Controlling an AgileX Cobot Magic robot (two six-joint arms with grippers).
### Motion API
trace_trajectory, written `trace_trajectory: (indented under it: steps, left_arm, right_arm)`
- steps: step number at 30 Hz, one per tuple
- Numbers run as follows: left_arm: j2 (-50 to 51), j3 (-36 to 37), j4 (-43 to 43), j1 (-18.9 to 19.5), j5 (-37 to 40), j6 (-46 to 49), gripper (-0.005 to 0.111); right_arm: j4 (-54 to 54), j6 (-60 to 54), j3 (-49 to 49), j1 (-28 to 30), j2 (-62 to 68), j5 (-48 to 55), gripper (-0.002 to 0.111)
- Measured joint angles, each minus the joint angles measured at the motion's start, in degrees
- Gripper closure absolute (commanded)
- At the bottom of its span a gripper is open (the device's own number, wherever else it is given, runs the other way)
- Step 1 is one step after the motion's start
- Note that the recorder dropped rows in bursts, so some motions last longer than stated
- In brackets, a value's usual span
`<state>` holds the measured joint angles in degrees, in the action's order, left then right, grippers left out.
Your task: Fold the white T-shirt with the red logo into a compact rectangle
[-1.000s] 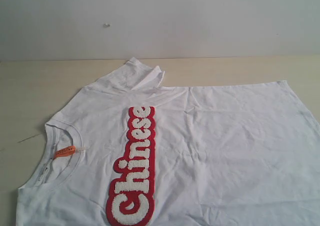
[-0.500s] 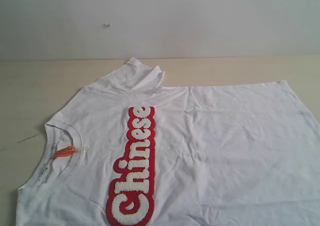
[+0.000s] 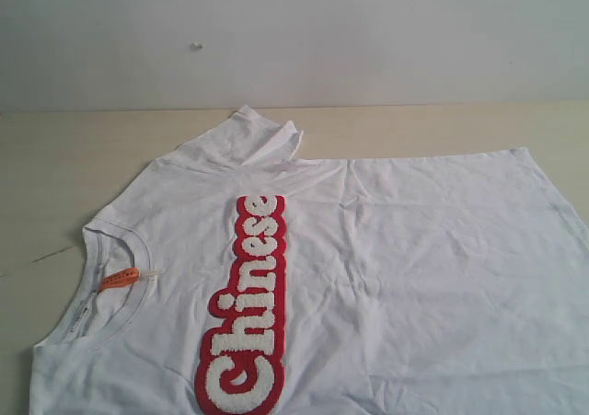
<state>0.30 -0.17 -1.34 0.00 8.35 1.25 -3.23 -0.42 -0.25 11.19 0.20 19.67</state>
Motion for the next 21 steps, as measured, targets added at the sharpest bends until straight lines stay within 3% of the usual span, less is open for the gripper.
trace_trajectory:
  steps: [5,21]
  left_arm:
    - [0.0,0.0,0.2,0.0,-7.2,0.0,0.107]
    - [0.0,0.0,0.3,0.0,-11.7,-1.2,0.107]
  right_arm:
    - [0.0,0.0,0.0,0.0,0.0,0.0,0.072]
    - [2.6,-1.3,0.0,0.0,0.1,-3.9,0.072]
